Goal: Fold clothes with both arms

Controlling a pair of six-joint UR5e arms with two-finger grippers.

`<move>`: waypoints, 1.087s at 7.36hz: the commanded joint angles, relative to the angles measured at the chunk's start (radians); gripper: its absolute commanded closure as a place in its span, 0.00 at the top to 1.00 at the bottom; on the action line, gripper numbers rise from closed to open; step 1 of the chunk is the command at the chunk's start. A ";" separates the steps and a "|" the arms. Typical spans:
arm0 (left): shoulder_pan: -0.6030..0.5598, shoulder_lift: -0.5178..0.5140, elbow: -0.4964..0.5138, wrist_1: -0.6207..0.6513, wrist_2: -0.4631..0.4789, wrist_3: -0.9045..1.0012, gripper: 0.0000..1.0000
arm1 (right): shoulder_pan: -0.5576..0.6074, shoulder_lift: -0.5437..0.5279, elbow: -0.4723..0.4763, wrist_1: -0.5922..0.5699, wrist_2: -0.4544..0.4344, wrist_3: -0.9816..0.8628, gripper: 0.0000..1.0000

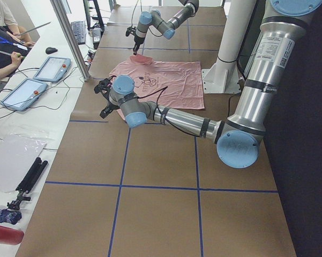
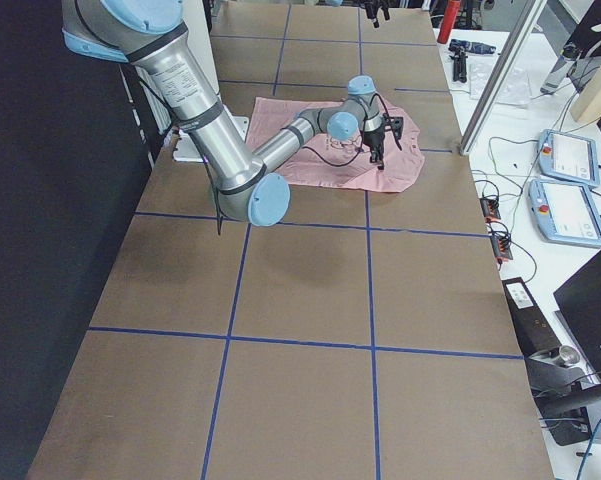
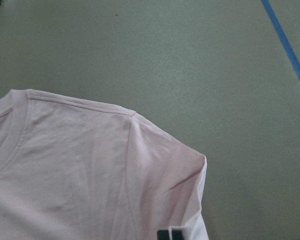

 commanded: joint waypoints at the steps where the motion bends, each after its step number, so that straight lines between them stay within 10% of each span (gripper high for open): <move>1: 0.000 0.000 0.000 0.000 0.000 -0.001 1.00 | -0.062 0.056 -0.033 -0.028 -0.081 0.059 0.00; 2: 0.000 0.000 0.000 0.000 0.000 -0.001 1.00 | -0.066 0.094 -0.094 -0.025 -0.093 0.062 0.00; 3: 0.000 0.000 0.000 0.000 0.000 -0.002 1.00 | -0.068 0.116 -0.137 -0.024 -0.095 0.056 0.27; 4: 0.000 0.000 0.000 0.000 0.000 -0.002 1.00 | -0.068 0.119 -0.151 -0.025 -0.107 0.053 0.85; 5: 0.000 0.000 -0.001 0.000 0.000 -0.002 1.00 | -0.063 0.126 -0.153 -0.027 -0.113 0.050 1.00; 8: 0.078 -0.003 0.002 0.000 0.149 -0.204 1.00 | 0.076 0.147 -0.150 -0.036 0.107 -0.135 1.00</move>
